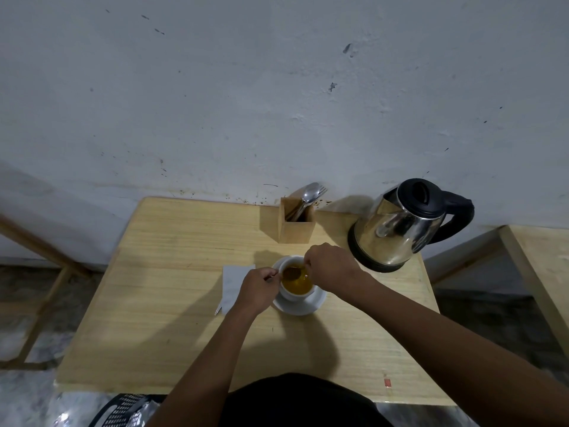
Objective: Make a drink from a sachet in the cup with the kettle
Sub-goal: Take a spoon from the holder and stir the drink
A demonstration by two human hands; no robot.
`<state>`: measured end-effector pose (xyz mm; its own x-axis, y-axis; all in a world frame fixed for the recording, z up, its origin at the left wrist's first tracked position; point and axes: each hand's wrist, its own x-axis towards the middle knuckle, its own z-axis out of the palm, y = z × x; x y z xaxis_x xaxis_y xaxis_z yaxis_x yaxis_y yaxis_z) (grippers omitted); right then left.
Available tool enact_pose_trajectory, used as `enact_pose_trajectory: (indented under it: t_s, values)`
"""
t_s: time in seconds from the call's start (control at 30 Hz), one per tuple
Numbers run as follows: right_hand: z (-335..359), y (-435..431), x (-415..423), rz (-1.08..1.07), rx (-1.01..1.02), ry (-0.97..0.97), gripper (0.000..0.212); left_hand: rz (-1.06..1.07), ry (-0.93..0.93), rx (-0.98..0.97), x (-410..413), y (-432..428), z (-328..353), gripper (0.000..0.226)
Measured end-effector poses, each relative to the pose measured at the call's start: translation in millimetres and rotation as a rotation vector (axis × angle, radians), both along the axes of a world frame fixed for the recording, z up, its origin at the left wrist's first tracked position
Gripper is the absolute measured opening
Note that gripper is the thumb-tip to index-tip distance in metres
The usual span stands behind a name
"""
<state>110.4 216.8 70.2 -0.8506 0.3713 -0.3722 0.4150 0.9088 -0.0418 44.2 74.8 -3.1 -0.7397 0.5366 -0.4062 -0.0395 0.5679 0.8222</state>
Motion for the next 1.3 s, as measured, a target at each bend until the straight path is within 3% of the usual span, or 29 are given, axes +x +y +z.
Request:
enact_pose_trajectory:
  t_s: [0.17,0.3,0.43,0.9,1.3]
  values:
    - [4.4,2.9,9.0,0.001,0.072,-0.035,0.016,0.008,0.018,-0.013,0.1,1.1,0.5,0.022]
    - [0.1,3.2,14.7,-0.037,-0.032,-0.047,0.015,0.011,0.021,-0.023,0.4,1.5,0.7,0.026]
    - [-13.3,5.9,27.7,-0.117,-0.183,0.082,0.023,0.015,0.012,-0.030,-0.2,1.9,-0.6,0.026]
    - [-37.9,2.3,107.0,-0.280,-0.182,0.473,0.028,0.006,0.007,-0.064,-3.4,4.4,-5.7,0.024]
    - [-54.8,-23.4,122.3,-0.495,-0.341,0.608,0.027,0.005,0.007,-0.082,-5.0,5.8,-9.6,0.026]
